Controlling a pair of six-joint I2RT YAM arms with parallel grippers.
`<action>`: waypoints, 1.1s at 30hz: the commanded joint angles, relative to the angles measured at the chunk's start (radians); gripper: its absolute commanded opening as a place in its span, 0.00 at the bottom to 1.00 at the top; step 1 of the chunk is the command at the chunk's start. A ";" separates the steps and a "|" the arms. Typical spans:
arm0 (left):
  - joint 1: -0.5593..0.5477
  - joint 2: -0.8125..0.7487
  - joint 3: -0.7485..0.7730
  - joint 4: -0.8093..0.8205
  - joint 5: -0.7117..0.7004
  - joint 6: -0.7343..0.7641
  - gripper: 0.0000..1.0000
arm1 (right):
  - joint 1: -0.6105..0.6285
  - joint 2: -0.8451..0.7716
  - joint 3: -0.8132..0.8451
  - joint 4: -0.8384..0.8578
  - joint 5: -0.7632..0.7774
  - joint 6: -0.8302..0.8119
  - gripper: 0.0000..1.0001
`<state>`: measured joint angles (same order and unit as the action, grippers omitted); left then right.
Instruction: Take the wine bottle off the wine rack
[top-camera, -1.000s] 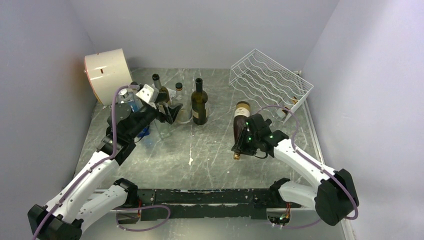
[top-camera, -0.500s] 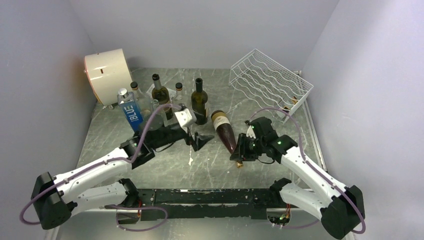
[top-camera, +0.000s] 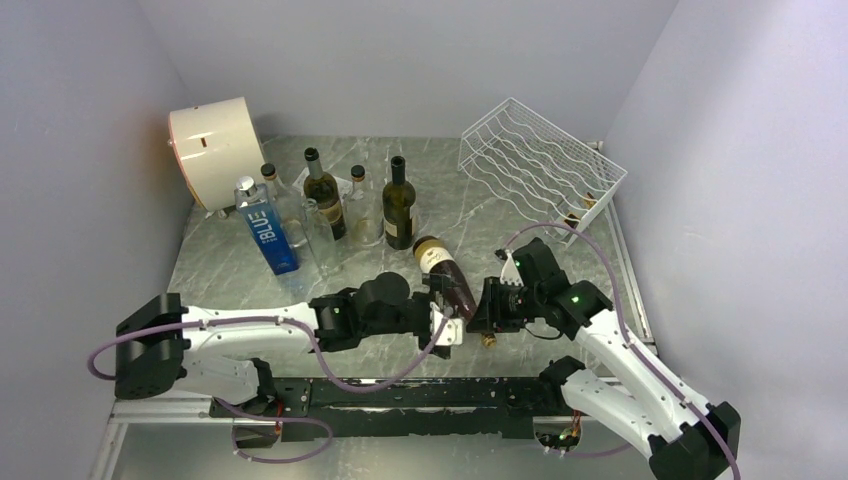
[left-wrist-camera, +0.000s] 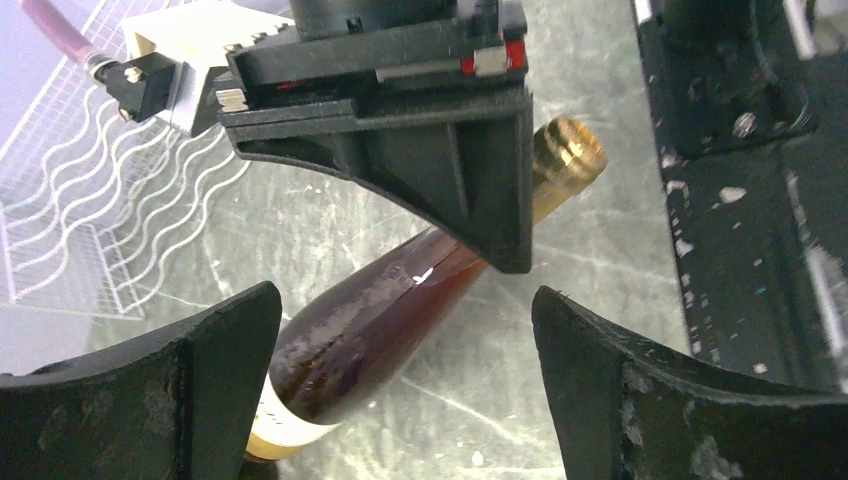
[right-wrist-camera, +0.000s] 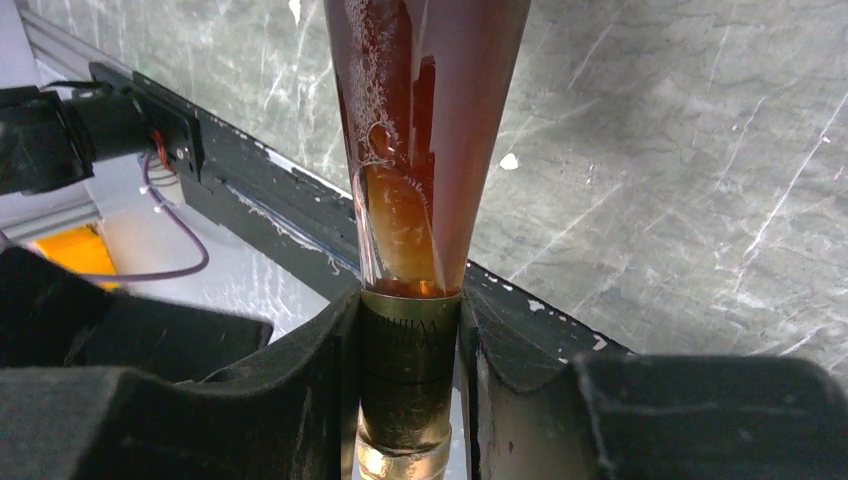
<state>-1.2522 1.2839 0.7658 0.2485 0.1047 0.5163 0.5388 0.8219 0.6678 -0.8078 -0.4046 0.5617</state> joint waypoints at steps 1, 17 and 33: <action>-0.009 0.023 0.019 0.020 -0.029 0.216 0.99 | 0.005 -0.039 0.039 -0.006 -0.094 -0.055 0.00; -0.073 0.315 0.107 0.159 -0.025 0.334 0.96 | 0.006 -0.110 0.110 -0.104 -0.118 -0.071 0.00; -0.118 0.283 0.028 0.316 -0.285 0.035 0.30 | 0.006 -0.113 0.254 -0.165 0.055 -0.060 0.53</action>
<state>-1.3590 1.6207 0.8265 0.5144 -0.1043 0.7128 0.5381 0.7189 0.8078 -0.9947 -0.3889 0.5079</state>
